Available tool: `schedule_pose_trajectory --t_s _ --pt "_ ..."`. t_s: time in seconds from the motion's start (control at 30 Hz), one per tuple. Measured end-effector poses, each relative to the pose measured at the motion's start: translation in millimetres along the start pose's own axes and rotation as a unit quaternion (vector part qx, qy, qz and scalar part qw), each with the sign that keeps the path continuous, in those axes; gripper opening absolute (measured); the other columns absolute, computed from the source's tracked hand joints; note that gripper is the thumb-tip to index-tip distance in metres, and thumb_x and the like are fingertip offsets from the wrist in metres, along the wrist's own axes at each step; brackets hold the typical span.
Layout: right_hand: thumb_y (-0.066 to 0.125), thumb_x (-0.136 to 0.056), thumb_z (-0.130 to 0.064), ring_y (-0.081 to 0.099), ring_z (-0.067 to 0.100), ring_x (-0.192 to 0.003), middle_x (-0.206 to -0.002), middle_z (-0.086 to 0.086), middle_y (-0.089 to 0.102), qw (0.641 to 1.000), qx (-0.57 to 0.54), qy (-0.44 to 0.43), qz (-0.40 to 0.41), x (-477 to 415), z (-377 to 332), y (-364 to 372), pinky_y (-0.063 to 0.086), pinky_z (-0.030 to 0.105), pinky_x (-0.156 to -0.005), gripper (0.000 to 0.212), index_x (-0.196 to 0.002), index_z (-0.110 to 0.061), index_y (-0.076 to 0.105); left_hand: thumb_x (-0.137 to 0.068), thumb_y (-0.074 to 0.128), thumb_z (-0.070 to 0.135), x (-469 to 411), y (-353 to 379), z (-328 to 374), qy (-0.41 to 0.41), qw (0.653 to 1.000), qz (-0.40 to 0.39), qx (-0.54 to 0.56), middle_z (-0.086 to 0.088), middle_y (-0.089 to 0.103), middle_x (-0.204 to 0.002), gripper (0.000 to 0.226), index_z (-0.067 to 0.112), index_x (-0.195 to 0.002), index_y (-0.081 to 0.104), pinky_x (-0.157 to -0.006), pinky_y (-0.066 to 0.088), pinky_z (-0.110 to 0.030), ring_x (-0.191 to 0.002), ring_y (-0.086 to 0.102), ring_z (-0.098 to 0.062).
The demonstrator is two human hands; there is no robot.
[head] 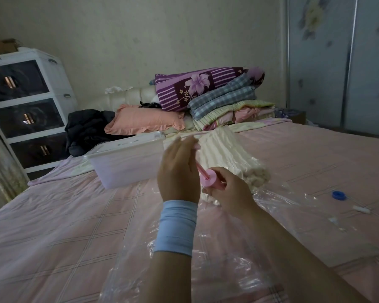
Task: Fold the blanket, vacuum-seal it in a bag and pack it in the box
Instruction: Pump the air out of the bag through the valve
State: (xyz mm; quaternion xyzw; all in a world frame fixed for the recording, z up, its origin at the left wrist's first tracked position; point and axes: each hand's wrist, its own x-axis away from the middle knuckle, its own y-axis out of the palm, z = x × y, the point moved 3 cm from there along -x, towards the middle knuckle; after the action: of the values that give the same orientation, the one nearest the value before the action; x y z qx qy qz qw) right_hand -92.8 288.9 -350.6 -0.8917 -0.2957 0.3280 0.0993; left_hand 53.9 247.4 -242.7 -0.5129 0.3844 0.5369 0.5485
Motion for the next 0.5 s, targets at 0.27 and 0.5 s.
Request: schedule_pose_trajectory --t_s 0.27,0.5 --pt "0.08 -0.075 -0.048 0.066 0.004 -0.096 -0.105 -0.02 0.07 1.0 0.015 -0.002 -0.01 0.4 1.6 5.2 0.054 0.031 -0.085 0.048 -0.119 -0.04 0.061 -0.095 0.054 0.014 35.7 21.3 -16.0 -0.082 0.989 -0.122 0.002 0.004 0.071 -0.103 0.017 0.021 -0.098 0.069 -0.082 0.056 -0.036 -0.102 0.065 -0.015" --pt "0.085 -0.074 -0.044 0.065 0.001 -0.095 -0.104 -0.021 0.07 1.0 0.004 -0.004 0.004 -0.7 -1.2 0.7 0.051 0.023 -0.081 0.05 -0.118 -0.039 0.062 -0.095 0.055 0.013 2.9 6.2 -8.6 -0.024 0.996 -0.079 0.025 0.001 0.072 -0.097 0.017 0.014 -0.1 0.071 -0.081 0.057 -0.037 -0.096 0.067 -0.019"
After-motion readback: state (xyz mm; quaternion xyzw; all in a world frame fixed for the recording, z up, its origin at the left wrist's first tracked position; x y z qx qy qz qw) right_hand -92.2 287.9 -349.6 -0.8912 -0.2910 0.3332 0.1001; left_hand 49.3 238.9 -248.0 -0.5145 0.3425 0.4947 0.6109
